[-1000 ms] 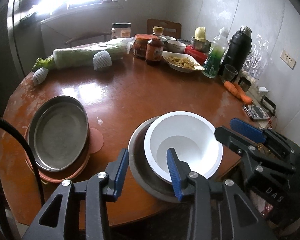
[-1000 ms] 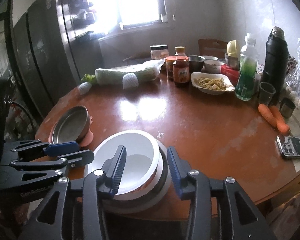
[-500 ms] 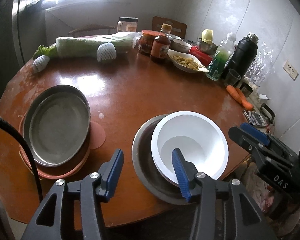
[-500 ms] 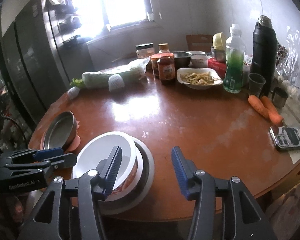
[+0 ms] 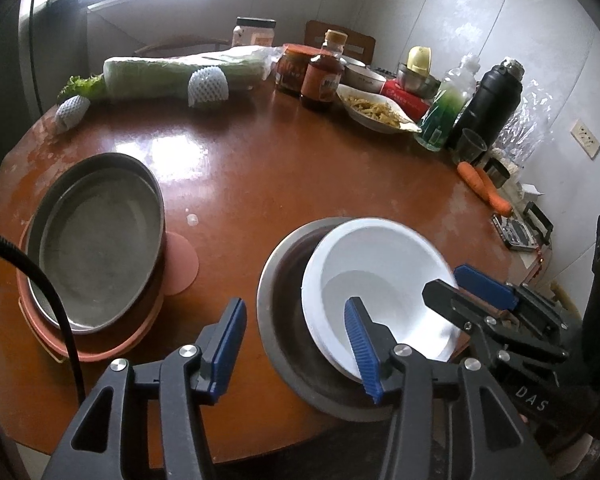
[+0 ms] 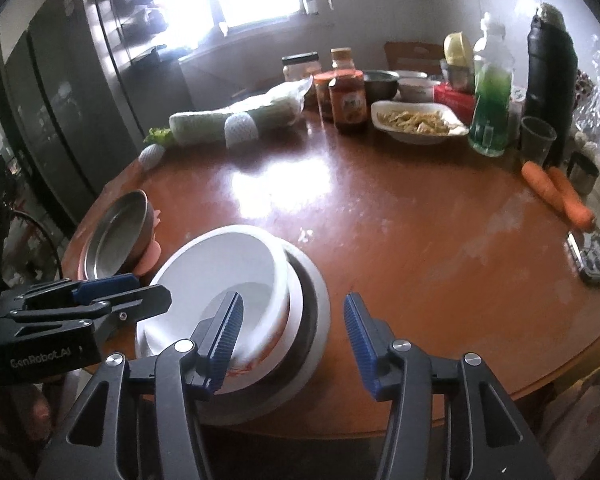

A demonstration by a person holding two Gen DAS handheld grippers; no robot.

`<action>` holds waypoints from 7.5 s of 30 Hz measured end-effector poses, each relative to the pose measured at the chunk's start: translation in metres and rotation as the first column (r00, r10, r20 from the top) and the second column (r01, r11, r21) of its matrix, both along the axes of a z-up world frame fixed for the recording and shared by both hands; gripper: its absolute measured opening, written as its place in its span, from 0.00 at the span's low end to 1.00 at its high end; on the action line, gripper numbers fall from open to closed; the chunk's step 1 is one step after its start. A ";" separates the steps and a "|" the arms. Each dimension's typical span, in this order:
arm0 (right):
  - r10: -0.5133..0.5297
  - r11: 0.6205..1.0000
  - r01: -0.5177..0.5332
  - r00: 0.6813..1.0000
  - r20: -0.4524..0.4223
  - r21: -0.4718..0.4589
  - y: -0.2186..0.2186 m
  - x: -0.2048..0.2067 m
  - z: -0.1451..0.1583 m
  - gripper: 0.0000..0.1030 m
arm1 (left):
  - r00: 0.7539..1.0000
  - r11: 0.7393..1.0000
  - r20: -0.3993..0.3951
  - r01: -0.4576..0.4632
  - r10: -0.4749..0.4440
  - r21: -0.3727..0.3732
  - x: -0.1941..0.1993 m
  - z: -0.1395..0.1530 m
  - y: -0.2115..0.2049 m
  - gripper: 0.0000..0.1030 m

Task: Organize plates and bowls
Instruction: 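Grasp the rim of the steel bowl stack with the right tool, then lift the steel bowl stack and carry it toward the plate stack with the right tool, then hold the tilted steel bowl stack over the steel plate on the pink bowl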

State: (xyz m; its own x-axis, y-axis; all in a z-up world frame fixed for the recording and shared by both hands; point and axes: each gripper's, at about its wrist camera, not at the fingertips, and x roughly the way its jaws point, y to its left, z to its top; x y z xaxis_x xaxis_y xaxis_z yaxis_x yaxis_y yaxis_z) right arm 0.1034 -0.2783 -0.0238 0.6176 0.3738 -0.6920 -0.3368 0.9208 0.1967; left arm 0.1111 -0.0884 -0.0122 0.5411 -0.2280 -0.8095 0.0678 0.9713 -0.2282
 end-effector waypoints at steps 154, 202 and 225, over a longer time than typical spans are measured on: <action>0.304 0.953 -0.303 0.950 0.078 -0.028 0.210 0.035 0.025 0.47 | 0.941 0.946 0.131 -0.296 0.313 -0.134 -0.017 0.013 0.188 0.50; 0.289 0.957 -0.287 0.956 0.057 -0.044 0.216 0.041 0.007 0.47 | 0.941 0.946 0.126 -0.299 0.314 -0.125 -0.009 -0.006 0.194 0.50; 0.274 0.957 -0.262 0.957 0.091 -0.123 0.221 0.040 0.003 0.47 | 0.944 0.950 0.122 -0.292 0.305 -0.114 -0.008 -0.011 0.193 0.50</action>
State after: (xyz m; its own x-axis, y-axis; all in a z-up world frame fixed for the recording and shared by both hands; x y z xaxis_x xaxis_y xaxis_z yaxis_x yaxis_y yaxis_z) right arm 0.1437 -0.0569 -0.0212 0.5771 0.4618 -0.6736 -0.5878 0.8075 0.0500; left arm 0.1031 0.1050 -0.0228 0.6996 -0.1091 -0.7062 -0.1856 0.9266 -0.3270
